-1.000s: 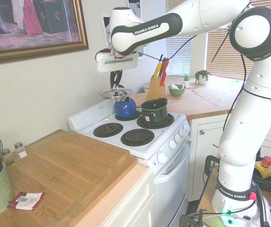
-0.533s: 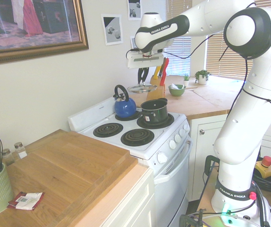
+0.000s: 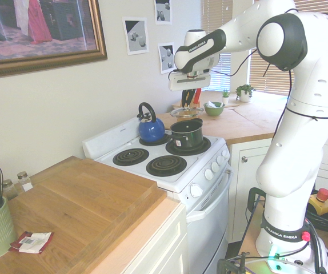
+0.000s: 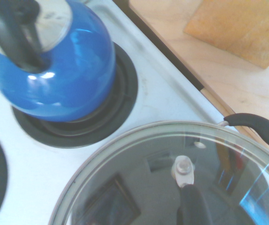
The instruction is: Cover the lid of the pot
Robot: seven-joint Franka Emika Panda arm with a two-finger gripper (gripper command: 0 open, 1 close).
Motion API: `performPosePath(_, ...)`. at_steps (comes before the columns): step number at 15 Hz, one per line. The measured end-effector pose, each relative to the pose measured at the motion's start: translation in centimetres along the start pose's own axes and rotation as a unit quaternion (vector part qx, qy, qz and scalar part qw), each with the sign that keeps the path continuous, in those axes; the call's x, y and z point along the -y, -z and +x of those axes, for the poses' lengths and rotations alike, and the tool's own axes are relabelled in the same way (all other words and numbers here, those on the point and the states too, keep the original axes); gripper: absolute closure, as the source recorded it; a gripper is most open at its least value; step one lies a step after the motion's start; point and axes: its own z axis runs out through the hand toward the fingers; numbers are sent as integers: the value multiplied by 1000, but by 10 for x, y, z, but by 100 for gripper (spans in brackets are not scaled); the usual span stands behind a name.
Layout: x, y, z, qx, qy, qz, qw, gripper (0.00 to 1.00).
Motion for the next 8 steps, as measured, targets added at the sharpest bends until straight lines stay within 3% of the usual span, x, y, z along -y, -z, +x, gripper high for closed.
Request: performPosePath(8,-5,-47,2,-6,2,-8,1000,100)
